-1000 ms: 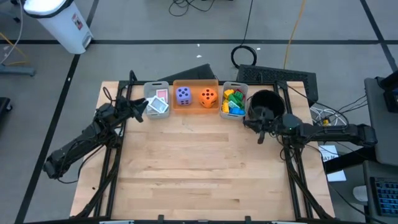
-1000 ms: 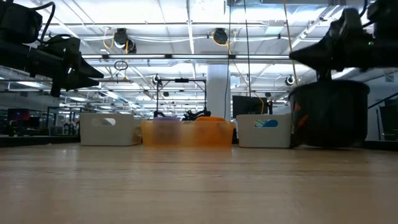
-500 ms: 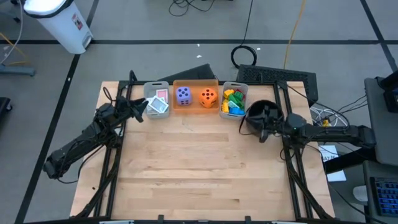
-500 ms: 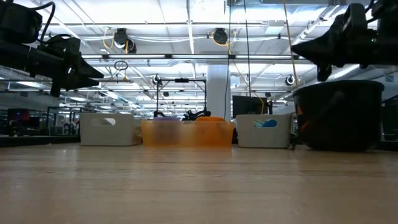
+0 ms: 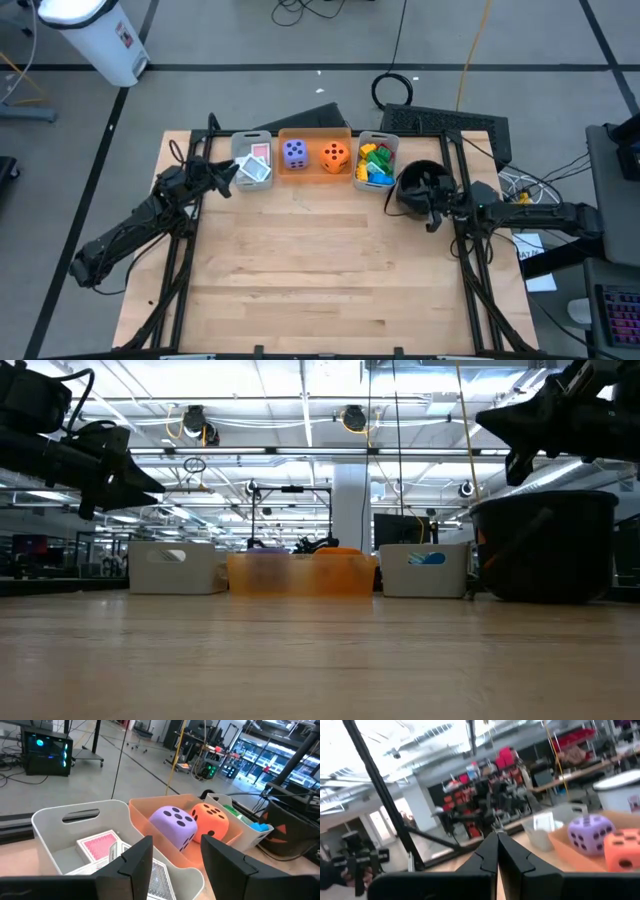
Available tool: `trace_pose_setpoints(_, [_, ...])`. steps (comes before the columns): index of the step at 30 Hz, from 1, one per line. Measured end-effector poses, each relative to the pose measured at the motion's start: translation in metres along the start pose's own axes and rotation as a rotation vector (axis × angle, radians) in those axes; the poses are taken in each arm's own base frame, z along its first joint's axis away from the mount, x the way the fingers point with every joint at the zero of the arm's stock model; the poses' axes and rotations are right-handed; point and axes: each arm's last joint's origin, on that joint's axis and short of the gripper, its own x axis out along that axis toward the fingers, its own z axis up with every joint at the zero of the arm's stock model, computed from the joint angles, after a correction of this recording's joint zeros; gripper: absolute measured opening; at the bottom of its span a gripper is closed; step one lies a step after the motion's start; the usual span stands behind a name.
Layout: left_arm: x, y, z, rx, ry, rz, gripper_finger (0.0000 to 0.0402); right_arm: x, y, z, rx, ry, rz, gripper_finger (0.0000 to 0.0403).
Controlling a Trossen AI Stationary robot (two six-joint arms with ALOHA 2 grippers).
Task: Pick & Place Toys
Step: Return to Home Position
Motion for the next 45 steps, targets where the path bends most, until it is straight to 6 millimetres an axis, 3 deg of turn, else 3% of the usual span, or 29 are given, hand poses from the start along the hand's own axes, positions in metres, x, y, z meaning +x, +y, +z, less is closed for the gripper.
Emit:
trace_pose_setpoints(36, [0.0,0.0,0.0,0.0,-0.001,-0.004,0.0173,-0.001,0.001,0.001,-0.04,-0.009,0.009,0.0])
trace_pose_setpoints(45, [-0.006,-0.013,0.0,0.011,-0.023,-0.142,0.0172,-0.008,0.006,0.011,-0.048,-0.101,0.047,0.0])
